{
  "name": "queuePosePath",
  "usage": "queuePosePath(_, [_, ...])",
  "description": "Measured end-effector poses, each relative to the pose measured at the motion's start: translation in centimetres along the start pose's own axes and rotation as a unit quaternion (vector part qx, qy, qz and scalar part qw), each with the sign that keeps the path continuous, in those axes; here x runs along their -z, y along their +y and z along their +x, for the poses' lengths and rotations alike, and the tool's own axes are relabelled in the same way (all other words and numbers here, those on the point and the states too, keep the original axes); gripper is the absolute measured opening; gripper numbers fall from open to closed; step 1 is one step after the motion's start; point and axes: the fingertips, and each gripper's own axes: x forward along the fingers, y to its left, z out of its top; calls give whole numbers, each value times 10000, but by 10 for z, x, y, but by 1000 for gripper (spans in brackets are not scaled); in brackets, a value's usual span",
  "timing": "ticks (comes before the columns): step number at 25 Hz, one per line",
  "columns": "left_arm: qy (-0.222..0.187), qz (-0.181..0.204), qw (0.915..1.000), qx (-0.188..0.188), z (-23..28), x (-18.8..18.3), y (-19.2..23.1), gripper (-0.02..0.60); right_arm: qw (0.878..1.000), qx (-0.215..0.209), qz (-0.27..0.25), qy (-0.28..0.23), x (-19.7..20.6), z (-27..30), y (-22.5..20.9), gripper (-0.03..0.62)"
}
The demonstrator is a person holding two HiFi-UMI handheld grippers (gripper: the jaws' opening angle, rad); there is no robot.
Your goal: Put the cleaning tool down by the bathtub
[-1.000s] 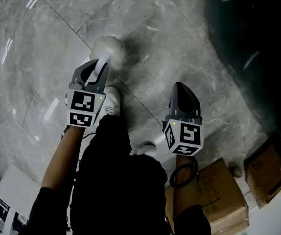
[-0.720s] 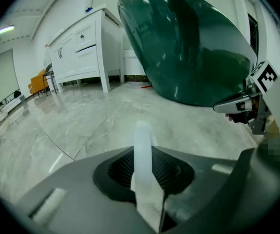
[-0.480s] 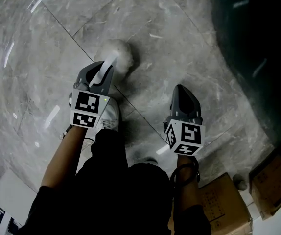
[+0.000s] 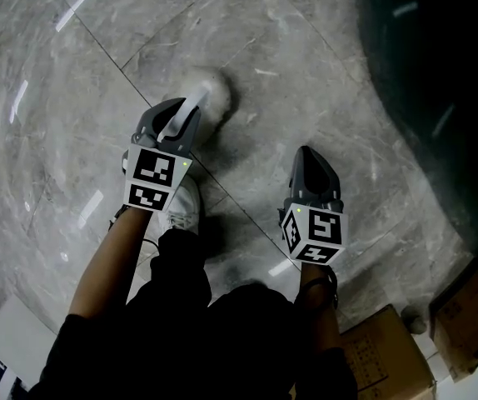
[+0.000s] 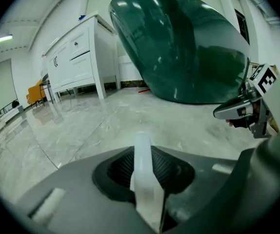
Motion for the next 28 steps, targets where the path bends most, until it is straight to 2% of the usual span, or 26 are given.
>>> queuePosePath(9, [45, 29, 10000, 48, 18, -6, 1, 96, 9999, 102, 80, -89, 3, -3, -17, 14])
queuePosePath(15, [224, 35, 9997, 70, 19, 4, 0, 95, 9999, 123, 67, -64, 6, -6, -20, 14])
queuePosePath(23, [113, 74, 9999, 41, 15, -1, 3, 95, 9997, 207, -8, -127, 5, -16, -28, 14])
queuePosePath(26, [79, 170, 9998, 65, 13, -5, 3, 109, 9995, 256, 25, -171, 4, -19, -33, 14])
queuePosePath(28, [59, 167, 9998, 91, 12, -6, 2, 153, 9994, 273, 43, -195, 3, -21, -34, 14])
